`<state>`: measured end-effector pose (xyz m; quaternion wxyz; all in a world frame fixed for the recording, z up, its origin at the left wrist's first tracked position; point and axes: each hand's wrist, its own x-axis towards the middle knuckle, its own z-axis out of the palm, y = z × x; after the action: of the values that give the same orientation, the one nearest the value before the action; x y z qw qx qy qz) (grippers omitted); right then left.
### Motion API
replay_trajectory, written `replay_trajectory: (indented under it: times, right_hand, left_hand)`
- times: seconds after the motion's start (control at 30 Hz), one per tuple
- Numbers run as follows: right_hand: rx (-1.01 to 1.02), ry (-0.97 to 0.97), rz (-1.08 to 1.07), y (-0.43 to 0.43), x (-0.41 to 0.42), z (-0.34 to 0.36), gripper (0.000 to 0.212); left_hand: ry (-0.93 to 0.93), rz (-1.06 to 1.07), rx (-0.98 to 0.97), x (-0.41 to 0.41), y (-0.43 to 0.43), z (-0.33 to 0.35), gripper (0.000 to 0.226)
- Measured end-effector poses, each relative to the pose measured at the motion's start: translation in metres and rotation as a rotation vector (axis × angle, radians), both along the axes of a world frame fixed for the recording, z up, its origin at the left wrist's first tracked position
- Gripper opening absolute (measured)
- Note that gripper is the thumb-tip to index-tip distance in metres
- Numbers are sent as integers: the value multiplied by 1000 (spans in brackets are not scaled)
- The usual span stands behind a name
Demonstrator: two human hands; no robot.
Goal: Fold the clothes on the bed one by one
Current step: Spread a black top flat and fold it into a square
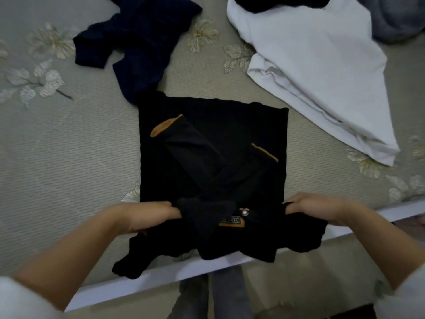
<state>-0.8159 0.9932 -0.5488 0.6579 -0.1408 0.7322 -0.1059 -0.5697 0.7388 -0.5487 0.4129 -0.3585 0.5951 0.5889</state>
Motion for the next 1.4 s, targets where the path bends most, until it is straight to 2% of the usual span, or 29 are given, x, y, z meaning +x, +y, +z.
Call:
replay_trajectory:
  times: [0.13,0.23,0.3,0.37,0.43,0.5,0.57,0.67,0.7,0.77,0.87,0.97,1.07,1.17,1.3,1.4]
  right_hand:
    - [-44,9,-123,-44,-49,-3,17]
    - [-76,56,-318,-81,-82,-12,16]
    - [-144,236,-332,-99,-97,-27,25]
    - [-180,448,-246,-105,-102,-42,31]
    - [-198,469,-225,-101,-100,-54,40]
    - [-226,389,-326,-91,-96,-60,50]
    - [-238,339,-460,-82,-93,-62,48]
    - [-308,353,-568,-71,-94,-69,24]
    - [-333,400,-616,-68,-95,-71,20]
    - [-370,461,-736,-62,-94,-74,22]
    - [-320,541,-766,-50,-79,-81,37]
    - [-258,695,-787,-30,-44,-83,44]
    - [-199,717,-861,-8,-3,-80,41]
    - [-152,678,-918,4,29,-75,40]
    - [-174,504,-962,1,42,-68,30]
    - [-256,393,-1134,-1,32,-61,15]
  left_hand:
    - [-67,273,49,-45,-51,14,31]
    - [-135,398,-50,-83,-95,15,41]
    - [-168,413,-198,-98,-111,-1,47]
    - [-161,382,-342,-102,-114,-24,49]
    - [-99,287,-418,-100,-112,-43,55]
    - [-18,204,-414,-97,-111,-52,62]
    - [37,175,-445,-94,-111,-55,56]
    - [126,320,-473,-92,-112,-53,14]
    - [184,356,-514,-92,-114,-50,10]
    - [266,363,-732,-88,-120,-50,14]
    - [296,333,-1134,-75,-108,-57,39]
    - [289,487,-1289,-54,-57,-62,53]
    - [81,799,-1163,-26,2,-69,63]
    - [-59,992,-997,-4,38,-76,58]
    - [92,1127,-842,8,38,-76,25]
    - [184,1219,-735,16,23,-72,15]
